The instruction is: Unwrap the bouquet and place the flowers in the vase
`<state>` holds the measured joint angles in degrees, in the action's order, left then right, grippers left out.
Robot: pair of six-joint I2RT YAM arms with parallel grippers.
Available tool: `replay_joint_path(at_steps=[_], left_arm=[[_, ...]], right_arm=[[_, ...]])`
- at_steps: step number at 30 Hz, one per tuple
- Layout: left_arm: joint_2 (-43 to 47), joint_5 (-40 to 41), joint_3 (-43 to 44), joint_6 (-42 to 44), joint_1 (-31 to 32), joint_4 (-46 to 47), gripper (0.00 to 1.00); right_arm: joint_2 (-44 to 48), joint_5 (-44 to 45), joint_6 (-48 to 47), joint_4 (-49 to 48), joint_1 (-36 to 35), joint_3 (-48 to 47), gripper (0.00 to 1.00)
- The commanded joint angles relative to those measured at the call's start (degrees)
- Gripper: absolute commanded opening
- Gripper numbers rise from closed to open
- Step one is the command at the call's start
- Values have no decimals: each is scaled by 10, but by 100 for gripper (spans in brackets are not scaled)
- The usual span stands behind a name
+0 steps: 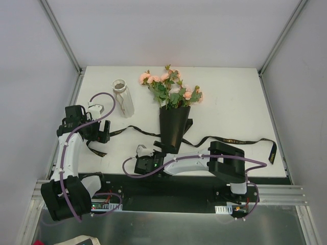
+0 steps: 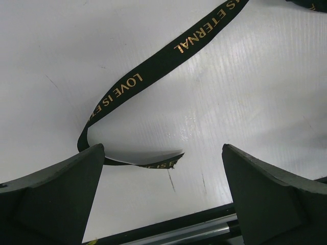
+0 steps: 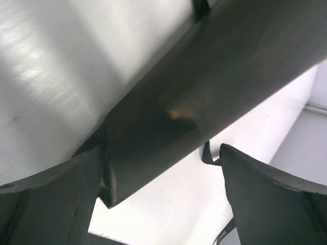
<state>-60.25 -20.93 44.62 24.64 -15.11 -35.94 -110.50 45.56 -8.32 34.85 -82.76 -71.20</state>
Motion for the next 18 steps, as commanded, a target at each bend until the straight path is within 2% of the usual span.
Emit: replay_joint_path(at_steps=[1,9,14,16,17,18], left_arm=[[10,-11,1,1,-7,-10,99],[14,-14,3,1,-6,-11,99],[14,-17,3,2,-6,-11,99],[14,-19,2,3,-6,-12,99],[16,-19,2,3,-6,-12,99],[15,-19,3,3,-6,-12,99]], right_arm=[[-5,106,28,-4,1,14,97],[65,254,81,-29,-28,34,97],[129,342,208,20,-51,41,97],[139,377,303,126,-63,28,97],[135,391,471,197,-67,-2,97],[125,399,593,406,-71,-30,97]])
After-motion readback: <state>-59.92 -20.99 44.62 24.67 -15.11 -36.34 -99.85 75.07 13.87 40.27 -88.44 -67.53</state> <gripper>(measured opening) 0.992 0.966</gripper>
